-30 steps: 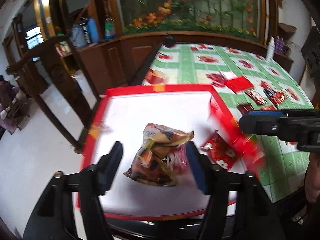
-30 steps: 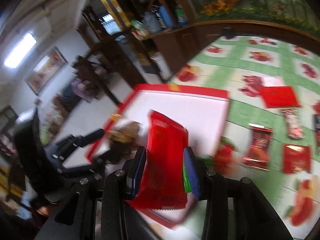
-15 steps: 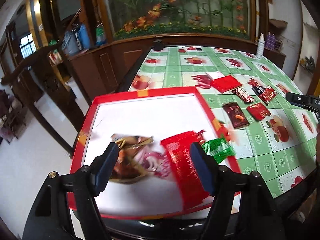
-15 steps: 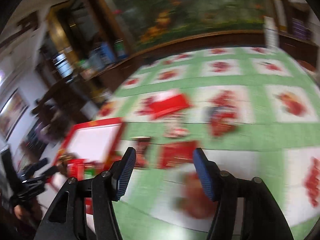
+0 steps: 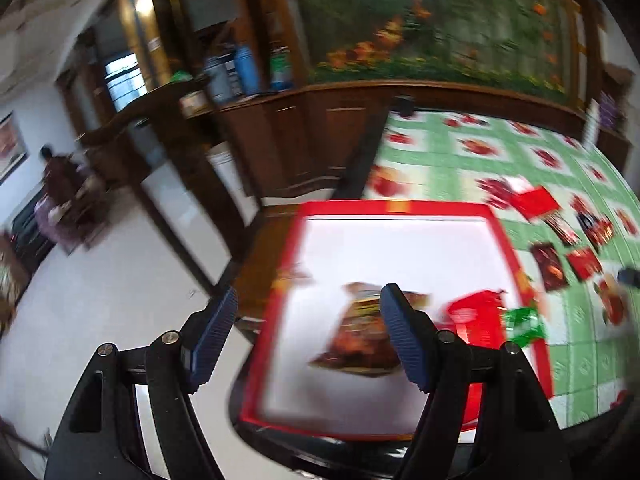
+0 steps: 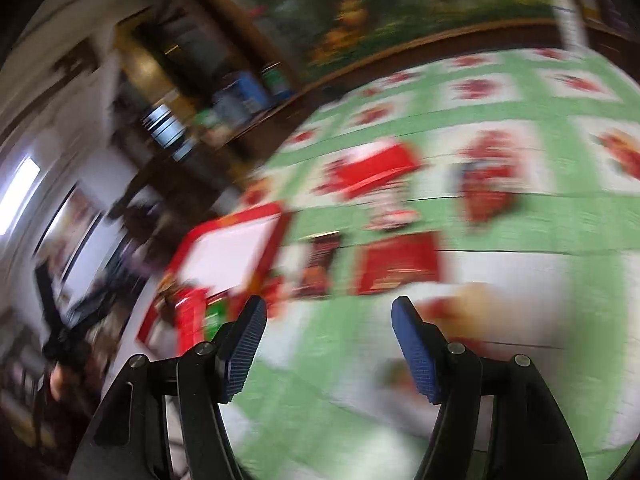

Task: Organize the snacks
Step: 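Withdraw both tools from the tray toward the remaining snacks on the table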

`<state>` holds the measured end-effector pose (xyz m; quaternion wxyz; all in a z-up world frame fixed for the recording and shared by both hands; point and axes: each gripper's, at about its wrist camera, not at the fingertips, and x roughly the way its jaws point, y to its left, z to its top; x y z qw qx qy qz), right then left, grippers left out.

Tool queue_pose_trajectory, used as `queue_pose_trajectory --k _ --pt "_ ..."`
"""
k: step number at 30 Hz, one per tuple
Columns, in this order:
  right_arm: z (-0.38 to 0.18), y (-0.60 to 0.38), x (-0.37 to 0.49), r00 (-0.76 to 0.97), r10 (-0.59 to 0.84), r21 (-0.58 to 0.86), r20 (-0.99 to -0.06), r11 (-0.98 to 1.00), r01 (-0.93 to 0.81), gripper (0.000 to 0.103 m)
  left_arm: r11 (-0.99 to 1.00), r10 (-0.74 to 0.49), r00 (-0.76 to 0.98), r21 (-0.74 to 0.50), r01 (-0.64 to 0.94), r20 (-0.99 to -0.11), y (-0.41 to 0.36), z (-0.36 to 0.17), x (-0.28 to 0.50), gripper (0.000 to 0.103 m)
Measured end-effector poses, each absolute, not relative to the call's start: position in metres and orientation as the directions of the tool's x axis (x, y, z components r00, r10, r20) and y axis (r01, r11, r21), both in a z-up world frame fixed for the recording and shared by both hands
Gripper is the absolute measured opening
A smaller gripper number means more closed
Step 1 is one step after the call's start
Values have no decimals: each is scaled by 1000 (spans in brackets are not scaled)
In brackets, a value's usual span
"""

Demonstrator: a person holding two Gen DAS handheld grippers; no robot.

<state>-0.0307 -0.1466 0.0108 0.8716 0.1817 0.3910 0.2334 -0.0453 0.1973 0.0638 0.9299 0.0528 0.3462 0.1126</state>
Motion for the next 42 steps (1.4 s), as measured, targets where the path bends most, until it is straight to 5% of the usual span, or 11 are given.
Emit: queue_pose_trajectory --k 8,21,35,42 --pt "15 -37 -31 508 566 351 -649 815 -460 67 970 244 725 149 -194 -644 222 51 -56 74" --pt "-10 18 -20 487 496 240 -719 834 -497 65 988 154 718 87 -130 -679 215 41 -51 74" --pt "-8 -174 -30 670 214 156 -711 977 -147 66 983 -34 712 107 152 -701 105 46 -34 74" --pt "-16 -227 -36 668 261 281 -697 956 -80 67 974 -52 685 113 194 -727 71 46 -25 74"
